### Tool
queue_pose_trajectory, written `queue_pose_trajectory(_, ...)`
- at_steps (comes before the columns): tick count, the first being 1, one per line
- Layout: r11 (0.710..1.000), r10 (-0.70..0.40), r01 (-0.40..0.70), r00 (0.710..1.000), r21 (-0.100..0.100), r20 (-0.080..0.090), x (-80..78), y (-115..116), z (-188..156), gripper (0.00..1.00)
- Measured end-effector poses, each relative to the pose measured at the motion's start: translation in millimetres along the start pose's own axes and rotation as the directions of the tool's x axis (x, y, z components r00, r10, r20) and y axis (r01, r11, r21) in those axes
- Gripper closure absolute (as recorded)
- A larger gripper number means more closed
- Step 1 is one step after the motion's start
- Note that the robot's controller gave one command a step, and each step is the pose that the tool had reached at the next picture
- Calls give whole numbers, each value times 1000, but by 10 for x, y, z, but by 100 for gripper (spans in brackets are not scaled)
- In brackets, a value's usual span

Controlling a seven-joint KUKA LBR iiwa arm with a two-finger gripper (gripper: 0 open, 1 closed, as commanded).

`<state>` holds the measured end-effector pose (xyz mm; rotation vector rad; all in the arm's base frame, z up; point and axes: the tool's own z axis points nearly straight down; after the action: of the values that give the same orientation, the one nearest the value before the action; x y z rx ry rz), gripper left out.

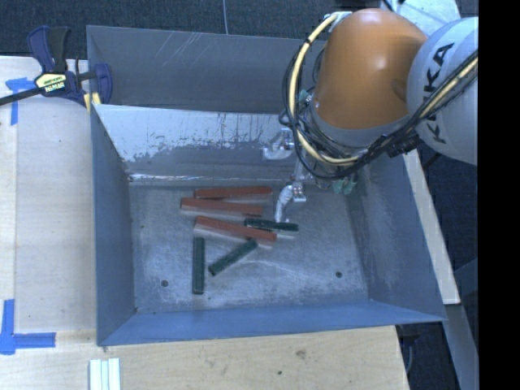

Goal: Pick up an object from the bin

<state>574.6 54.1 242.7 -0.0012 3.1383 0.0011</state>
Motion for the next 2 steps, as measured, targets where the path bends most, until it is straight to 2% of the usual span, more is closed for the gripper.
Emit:
queue_pose_trajectory(1,998,-63,63,998,0,5,-137,266,767,0)
queue_pose_trajectory(2,996,-84,84,996,0,-7,63,296,954,0)
